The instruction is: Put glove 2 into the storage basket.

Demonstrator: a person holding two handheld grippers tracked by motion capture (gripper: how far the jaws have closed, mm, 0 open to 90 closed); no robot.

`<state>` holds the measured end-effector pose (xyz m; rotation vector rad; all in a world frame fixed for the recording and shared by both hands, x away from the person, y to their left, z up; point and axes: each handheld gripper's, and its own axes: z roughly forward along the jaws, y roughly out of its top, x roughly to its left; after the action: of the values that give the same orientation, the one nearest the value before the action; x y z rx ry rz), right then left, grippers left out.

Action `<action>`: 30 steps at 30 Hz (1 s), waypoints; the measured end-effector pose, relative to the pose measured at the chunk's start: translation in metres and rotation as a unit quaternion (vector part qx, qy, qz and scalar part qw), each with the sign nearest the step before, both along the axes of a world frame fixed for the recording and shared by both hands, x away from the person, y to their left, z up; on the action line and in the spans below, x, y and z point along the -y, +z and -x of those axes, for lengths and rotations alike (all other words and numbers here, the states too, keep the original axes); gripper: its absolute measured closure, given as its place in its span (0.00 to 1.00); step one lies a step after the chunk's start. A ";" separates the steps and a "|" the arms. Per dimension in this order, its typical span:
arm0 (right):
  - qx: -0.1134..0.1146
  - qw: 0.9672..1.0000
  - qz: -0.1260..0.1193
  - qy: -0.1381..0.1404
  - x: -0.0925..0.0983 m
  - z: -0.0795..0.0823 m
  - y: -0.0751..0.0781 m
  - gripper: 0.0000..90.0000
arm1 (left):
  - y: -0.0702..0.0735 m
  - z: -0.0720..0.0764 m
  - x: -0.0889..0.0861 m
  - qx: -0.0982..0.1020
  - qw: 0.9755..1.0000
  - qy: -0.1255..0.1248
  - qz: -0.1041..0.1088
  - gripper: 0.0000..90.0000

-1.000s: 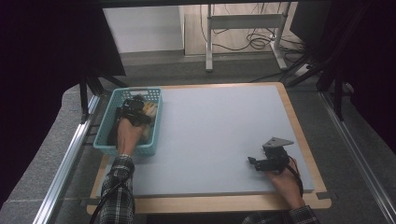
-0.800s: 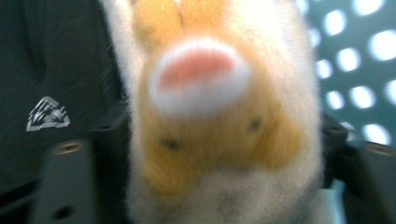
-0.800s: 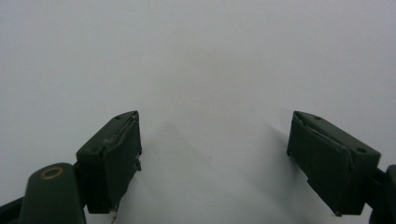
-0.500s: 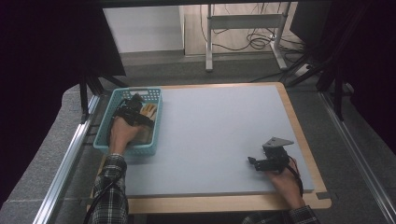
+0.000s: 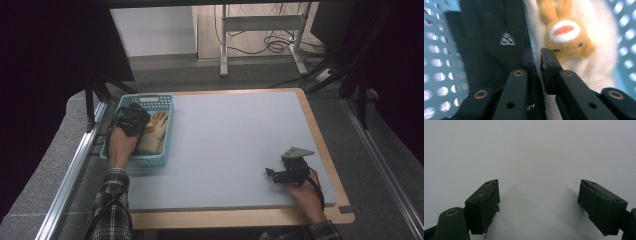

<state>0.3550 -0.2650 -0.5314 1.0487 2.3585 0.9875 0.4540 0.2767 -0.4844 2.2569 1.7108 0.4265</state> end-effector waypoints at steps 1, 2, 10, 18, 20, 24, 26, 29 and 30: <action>0.000 1.000 0.000 0.000 0.000 0.000 0.000 0.19 | -0.003 -0.001 0.003 -0.002 1.000 -0.007 -0.004 0.94; 0.000 1.000 0.000 0.000 0.000 0.000 0.000 0.19 | -0.005 -0.002 0.006 -0.005 1.000 -0.014 0.005 0.95; 0.000 1.000 0.000 0.000 0.000 0.000 0.000 0.19 | -0.002 -0.005 0.025 0.005 0.999 -0.038 0.029 0.97; 0.000 1.000 0.000 0.000 0.000 0.000 0.000 0.19 | -0.001 -0.002 0.018 0.006 0.999 -0.031 0.042 0.92; 0.000 1.000 0.000 0.000 0.000 0.000 0.000 0.19 | 0.001 -0.001 0.015 0.015 0.999 -0.028 0.034 0.84; 0.000 1.000 0.000 0.000 0.000 0.000 0.000 0.19 | 0.006 0.002 0.009 0.038 0.999 -0.017 0.023 0.67; 0.000 1.000 0.000 0.000 0.000 0.000 0.000 0.19 | 0.008 0.003 0.005 0.048 0.998 -0.009 0.026 0.60; 0.000 1.000 0.000 0.000 0.000 0.000 0.000 0.19 | 0.010 0.004 0.001 0.058 0.998 0.001 0.029 0.49; 0.000 1.000 0.000 0.000 0.000 0.000 0.000 0.19 | 0.010 0.004 -0.001 0.059 0.998 0.005 0.026 0.45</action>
<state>0.3549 -0.2650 -0.5314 1.0483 2.3580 0.9874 0.4497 0.2773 -0.4742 2.1426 1.6555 0.5023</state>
